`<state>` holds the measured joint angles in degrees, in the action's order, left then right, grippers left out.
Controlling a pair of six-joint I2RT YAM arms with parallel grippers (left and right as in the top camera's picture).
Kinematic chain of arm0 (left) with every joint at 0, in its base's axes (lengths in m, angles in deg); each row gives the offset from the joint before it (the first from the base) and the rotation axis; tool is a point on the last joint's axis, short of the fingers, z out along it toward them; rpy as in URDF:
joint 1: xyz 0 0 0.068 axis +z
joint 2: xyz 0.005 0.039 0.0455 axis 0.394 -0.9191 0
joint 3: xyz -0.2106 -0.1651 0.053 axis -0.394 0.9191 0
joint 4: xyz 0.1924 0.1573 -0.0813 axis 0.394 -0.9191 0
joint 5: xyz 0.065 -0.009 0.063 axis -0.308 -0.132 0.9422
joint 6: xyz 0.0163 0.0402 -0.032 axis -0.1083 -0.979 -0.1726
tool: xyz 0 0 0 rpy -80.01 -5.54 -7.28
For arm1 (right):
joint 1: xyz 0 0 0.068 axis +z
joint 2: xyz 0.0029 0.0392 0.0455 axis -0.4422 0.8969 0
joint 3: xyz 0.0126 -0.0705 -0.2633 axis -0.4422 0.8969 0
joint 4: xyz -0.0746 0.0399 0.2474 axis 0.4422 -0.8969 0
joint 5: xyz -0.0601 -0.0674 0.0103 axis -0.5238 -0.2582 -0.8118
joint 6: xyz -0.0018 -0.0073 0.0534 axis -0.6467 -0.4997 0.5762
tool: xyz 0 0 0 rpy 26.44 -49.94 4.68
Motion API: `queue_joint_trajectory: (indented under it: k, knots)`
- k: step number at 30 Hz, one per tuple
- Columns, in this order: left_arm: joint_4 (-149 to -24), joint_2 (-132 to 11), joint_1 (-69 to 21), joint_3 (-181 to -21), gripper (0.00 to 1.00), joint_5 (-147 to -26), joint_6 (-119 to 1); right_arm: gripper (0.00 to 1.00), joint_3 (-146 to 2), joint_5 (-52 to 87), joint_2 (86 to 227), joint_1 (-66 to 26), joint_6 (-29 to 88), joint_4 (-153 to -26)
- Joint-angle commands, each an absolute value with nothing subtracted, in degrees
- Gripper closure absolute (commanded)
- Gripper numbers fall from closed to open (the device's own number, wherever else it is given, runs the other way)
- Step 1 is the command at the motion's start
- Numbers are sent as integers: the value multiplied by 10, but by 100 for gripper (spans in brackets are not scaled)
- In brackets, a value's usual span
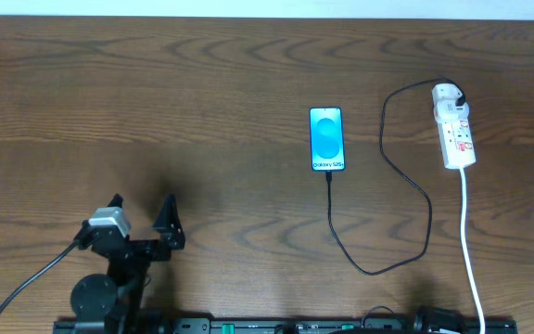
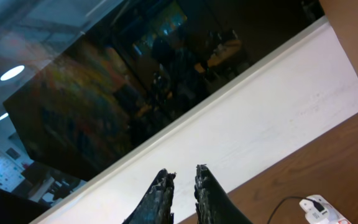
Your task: Plug charger to phone and switch on socket
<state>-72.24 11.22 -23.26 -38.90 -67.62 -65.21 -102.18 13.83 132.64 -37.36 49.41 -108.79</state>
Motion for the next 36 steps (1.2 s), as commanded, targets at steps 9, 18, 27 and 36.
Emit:
queue_joint_trajectory:
  k: [9,18,27,36]
  knots:
    - [-542,114,-233,-237,2,-655,-658,88,-1020,136,1324,-370,496,-1089]
    - [-553,113,-233,-212,2,-638,-658,88,-1020,136,1324,-370,496,-1091]
    - [-557,113,-233,-212,2,-639,-660,87,-1020,136,1324,-370,496,-1093]
    - [-557,113,-233,-212,2,-639,-660,83,-1020,143,1324,-370,507,-1092]
